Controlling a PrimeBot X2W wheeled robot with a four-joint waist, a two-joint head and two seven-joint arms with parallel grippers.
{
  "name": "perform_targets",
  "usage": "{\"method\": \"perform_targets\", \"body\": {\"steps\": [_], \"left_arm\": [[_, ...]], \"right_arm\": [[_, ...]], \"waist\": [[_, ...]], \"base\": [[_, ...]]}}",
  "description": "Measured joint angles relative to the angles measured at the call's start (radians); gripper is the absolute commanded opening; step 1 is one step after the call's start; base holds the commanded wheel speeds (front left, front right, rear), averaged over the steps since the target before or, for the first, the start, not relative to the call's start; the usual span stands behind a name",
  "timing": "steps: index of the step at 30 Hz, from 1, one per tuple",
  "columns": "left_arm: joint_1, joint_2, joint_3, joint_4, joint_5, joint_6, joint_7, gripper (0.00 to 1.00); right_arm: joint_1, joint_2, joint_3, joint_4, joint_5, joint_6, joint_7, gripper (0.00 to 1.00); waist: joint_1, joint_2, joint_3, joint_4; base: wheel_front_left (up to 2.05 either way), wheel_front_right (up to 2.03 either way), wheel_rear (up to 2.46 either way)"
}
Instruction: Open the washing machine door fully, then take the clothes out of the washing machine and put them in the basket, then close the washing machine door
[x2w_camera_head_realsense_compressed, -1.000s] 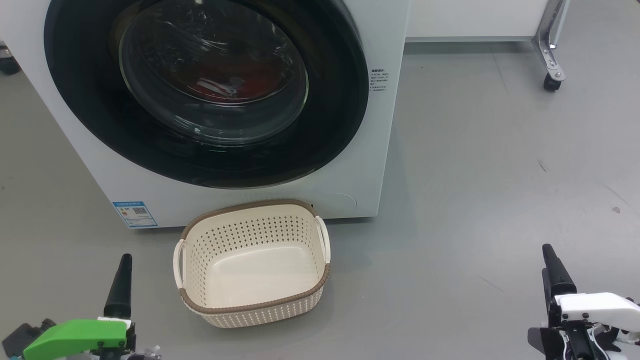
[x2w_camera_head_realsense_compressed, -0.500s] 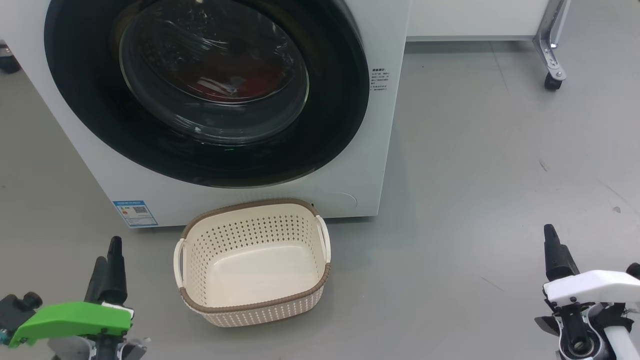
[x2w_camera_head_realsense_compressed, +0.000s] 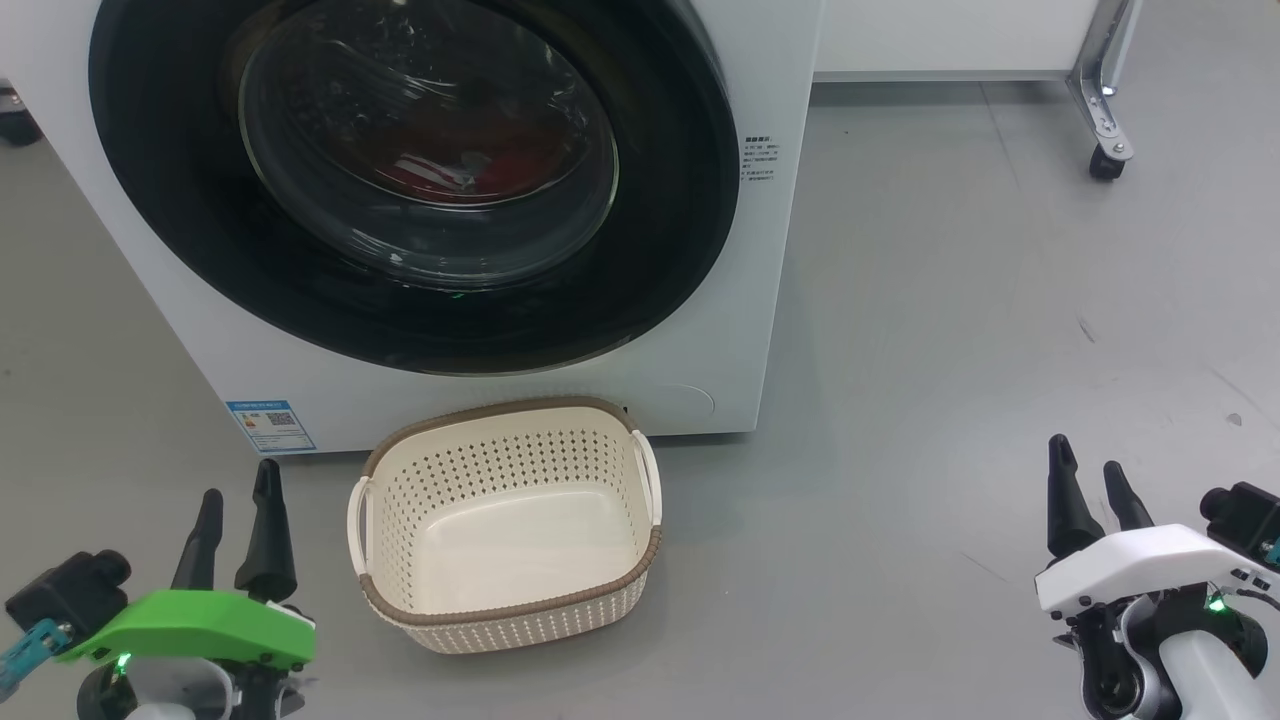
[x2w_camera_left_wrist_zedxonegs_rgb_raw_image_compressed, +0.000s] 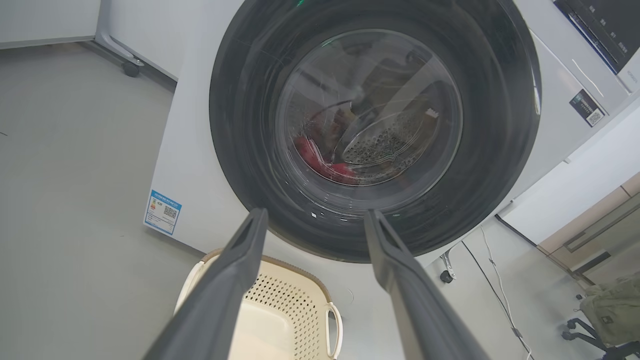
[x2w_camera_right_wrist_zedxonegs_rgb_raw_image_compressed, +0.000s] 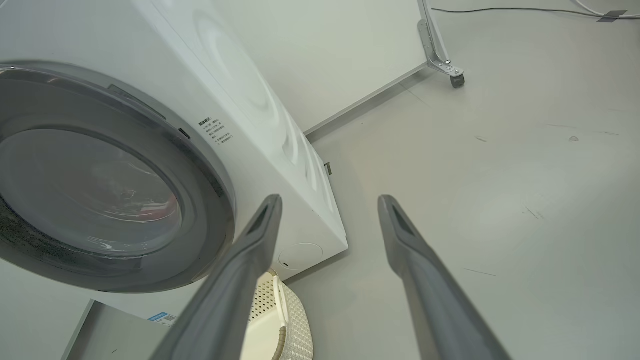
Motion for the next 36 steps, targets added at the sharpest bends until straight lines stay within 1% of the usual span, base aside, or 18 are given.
{"method": "perform_targets", "body": {"steps": [4,11,12,16,17,22,27,33,35,36], "left_arm": [[0.000,-0.001,-0.021,-0.001,0.062,0.010,-0.011,1.00],[0.000,0.000,-0.056,0.002,0.174,0.019,-0.032,1.00],[0.000,0.000,-0.060,0.002,0.189,0.020,-0.035,1.00],[0.000,0.000,-0.077,0.002,0.250,0.029,-0.046,1.00],[0.000,0.000,-0.080,0.002,0.267,0.029,-0.051,1.00],[0.000,-0.002,-0.084,0.002,0.330,0.046,-0.063,1.00],[0.000,-0.004,-0.092,0.002,0.396,0.054,-0.081,1.00],[0.000,-0.005,-0.116,0.009,0.473,0.054,-0.102,1.00],[0.000,-0.005,-0.121,0.025,0.510,0.055,-0.112,1.00],[0.000,-0.005,-0.123,0.031,0.524,0.055,-0.114,1.00]], "right_arm": [[-0.001,0.001,0.022,0.001,-0.058,-0.016,-0.016,1.00],[-0.001,0.007,0.054,0.010,-0.149,-0.026,-0.037,1.00],[-0.001,0.008,0.058,0.010,-0.162,-0.034,-0.040,1.00],[-0.004,0.011,0.069,0.015,-0.215,-0.036,-0.051,1.00],[-0.006,0.011,0.071,0.016,-0.227,-0.044,-0.053,1.00],[-0.011,0.013,0.084,0.018,-0.288,-0.055,-0.069,1.00],[-0.018,0.016,0.093,0.022,-0.347,-0.065,-0.083,1.00],[-0.020,0.019,0.103,0.030,-0.417,-0.077,-0.104,1.00],[-0.020,0.020,0.109,0.033,-0.457,-0.079,-0.113,1.00],[-0.021,0.020,0.112,0.033,-0.471,-0.085,-0.113,1.00]], "waist": [[0.0000,0.0000,-0.001,0.000],[0.0000,0.0000,-0.002,-0.001],[0.0000,0.0000,-0.002,-0.001],[0.0000,0.0000,-0.003,-0.002],[0.0000,0.0000,-0.003,-0.002],[0.0000,0.0000,-0.004,-0.003],[0.0000,0.0000,-0.004,-0.003],[0.0000,0.0000,-0.005,-0.003],[0.0000,0.0000,-0.004,-0.004],[0.0000,0.0000,-0.004,-0.004]], "base": [[0.00,0.00,0.00],[0.00,0.00,0.00],[0.00,0.00,0.00],[0.00,0.00,0.00],[0.00,0.00,0.00],[0.00,0.00,0.00],[0.00,0.00,0.00],[0.00,0.00,0.00],[0.00,0.00,0.00],[0.00,0.00,0.00]]}}
